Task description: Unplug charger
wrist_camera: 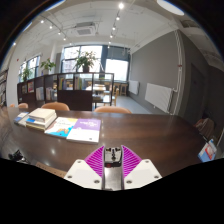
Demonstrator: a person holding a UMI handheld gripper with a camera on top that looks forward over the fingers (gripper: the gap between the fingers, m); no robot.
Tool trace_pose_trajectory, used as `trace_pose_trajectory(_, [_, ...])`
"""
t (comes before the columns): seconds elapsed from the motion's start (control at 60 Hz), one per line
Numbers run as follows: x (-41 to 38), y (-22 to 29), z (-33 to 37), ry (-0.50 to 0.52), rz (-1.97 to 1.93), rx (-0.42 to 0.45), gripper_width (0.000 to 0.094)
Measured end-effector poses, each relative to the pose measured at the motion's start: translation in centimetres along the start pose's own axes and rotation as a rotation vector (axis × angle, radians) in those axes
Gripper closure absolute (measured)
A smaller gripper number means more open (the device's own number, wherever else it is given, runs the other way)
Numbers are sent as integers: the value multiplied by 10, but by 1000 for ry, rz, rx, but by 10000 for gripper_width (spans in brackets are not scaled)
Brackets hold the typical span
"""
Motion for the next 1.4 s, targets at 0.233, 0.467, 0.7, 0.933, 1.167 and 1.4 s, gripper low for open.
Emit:
trace_pose_trajectory(0.233, [-11,-112,-21,62,40,-182,712])
trace_pose_trajectory(0.467, [-21,-152,-22,97,47,-285,507])
trace_pose_trajectory(0.7, [-24,-80,35,58,42,-177,298])
trace_pose_trajectory(0.933, [-40,5,182,46,21,-22,263])
trace_pose_trajectory(1.167, [-84,-13,312,106,-29,-10,244])
trace_pose_trajectory(1.4, [-116,-58,390,135,26,-69,247])
Point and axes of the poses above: the point between the fingertips, and its own axes, seen from behind it with the camera up: x to the right, y up, z backward, against the way the camera looks, the point moved 8 cm from there along z, backward, against the way the camera looks, and after that the axes turned 13 degrees about -y, right-handed, at the moved point
